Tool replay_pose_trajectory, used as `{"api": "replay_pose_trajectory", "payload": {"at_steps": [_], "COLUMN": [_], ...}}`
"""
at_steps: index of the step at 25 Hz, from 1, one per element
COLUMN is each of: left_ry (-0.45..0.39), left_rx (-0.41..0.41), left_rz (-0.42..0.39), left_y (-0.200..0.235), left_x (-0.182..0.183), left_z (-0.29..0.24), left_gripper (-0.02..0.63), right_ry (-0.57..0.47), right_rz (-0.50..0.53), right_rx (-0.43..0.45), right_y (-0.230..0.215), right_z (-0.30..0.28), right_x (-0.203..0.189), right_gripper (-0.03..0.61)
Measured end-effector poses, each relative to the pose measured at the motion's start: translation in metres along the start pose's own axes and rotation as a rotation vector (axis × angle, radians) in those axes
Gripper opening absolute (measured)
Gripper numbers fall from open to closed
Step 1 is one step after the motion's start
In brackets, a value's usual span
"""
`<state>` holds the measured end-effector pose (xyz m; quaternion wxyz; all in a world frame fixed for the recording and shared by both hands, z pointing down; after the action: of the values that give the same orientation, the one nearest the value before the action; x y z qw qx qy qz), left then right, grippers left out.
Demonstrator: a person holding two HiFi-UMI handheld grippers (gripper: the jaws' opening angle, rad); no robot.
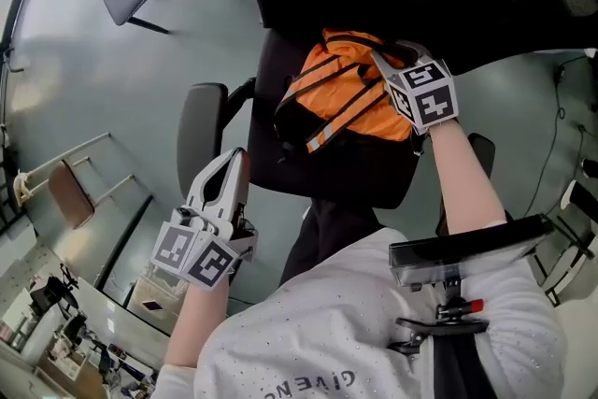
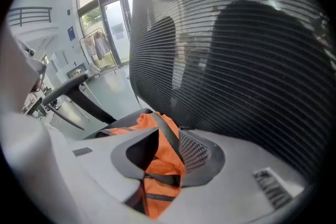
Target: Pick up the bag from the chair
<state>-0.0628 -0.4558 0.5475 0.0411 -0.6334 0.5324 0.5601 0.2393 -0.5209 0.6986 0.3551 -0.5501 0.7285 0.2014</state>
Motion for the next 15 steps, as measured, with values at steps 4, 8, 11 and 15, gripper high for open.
{"api": "replay_pose_trajectory", "payload": {"at_steps": [4,8,11,15], "left_ry": [0.002,0.013,0.025,0.046], "left_rx": [0.003,-0.002,-0.007,0.004], "left_rz": [0.019,0.027,0.03,0.026], "left_y": [0.002,0.003,-0.001,-0.005], "left_x": [-0.004,-0.011,-0.016,-0.023], "left_z": [-0.003,-0.01,-0.013,-0.006], "left_gripper": [0.012,0.012,0.012,0.012], "right_ry": [0.065,0.139,0.184,0.216], "right_rz": [0.034,0.116,0.139,0.152], "right_rx": [0.061,0.15,0.195,0.228], "right_y": [0.005,0.023,0.033,0.043], "right_z": [-0.012,-0.026,-0.035,-0.042], "right_x": [-0.003,-0.014,-0.024,-0.034], "right_gripper": [0.188,0.285,0.39,0.389]}}
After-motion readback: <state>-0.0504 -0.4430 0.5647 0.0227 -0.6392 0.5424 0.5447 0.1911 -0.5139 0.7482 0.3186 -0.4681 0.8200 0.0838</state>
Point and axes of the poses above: the fingertips, and each gripper's own axes: z backward along the fingers, y to its left, x out of its top, the point moved 3 cm from there along z, backward along the fingers, and after that the axes turned 11 degrees about -y, right-handed, at the moved point
